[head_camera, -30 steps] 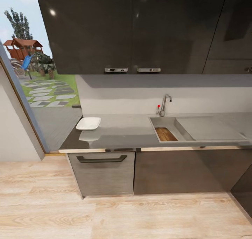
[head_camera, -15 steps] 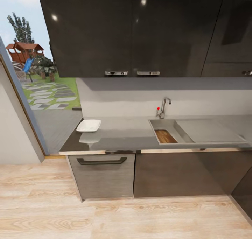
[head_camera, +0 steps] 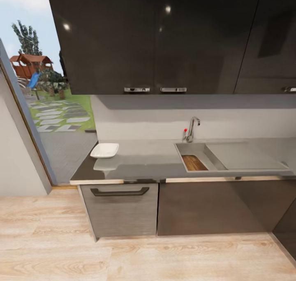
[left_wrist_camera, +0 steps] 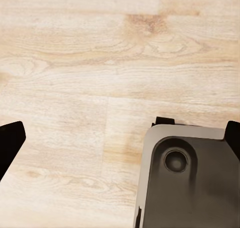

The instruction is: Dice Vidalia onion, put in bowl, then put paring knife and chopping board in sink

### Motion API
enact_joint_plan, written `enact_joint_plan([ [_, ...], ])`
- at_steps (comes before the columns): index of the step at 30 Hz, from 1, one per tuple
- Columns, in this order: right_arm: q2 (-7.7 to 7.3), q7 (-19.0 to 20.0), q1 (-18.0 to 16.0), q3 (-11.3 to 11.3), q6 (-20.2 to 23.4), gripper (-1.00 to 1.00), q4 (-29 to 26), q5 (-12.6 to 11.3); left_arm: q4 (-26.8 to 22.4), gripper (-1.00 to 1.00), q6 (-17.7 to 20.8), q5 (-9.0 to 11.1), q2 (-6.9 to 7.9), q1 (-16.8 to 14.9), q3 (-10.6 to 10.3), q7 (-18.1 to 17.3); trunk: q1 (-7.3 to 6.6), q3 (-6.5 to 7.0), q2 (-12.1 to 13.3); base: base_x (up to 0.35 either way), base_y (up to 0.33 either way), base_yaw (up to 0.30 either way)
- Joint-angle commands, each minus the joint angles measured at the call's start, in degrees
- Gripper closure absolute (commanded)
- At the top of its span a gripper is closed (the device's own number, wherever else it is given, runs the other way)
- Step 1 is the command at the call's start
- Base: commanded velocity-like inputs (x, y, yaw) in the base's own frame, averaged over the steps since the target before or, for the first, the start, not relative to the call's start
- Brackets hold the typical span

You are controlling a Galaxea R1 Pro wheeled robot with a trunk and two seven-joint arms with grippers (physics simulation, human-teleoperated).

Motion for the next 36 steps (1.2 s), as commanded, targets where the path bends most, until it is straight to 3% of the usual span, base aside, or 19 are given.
enact_joint_plan([
  [1,0.0,-0.5,-0.1,-0.1,-0.1,-1.0,0.1,0.6,0.2,-1.0,-0.4,0.5,-0.02,-0.1,-0.4,0.0,0.04,-0.04,-0.1,0.0,0.0,0.0],
  [28,0.36,-0.8,-0.1,-0.1,0.4,-1.0,0.0,0.7,0.1,-1.0,0.9,0.5,0.08,-0.1,-0.2,0.0,0.04,0.32,-0.1,0.0,0.0,0.0],
  [36,0.38,-0.7,-0.1,-0.1,0.4,-1.0,0.0,0.7,-0.2,-1.0,1.0,0.4,-1.12,-0.1,-0.2,-0.5,0.04,0.32,-0.1,0.0,0.0,0.0],
])
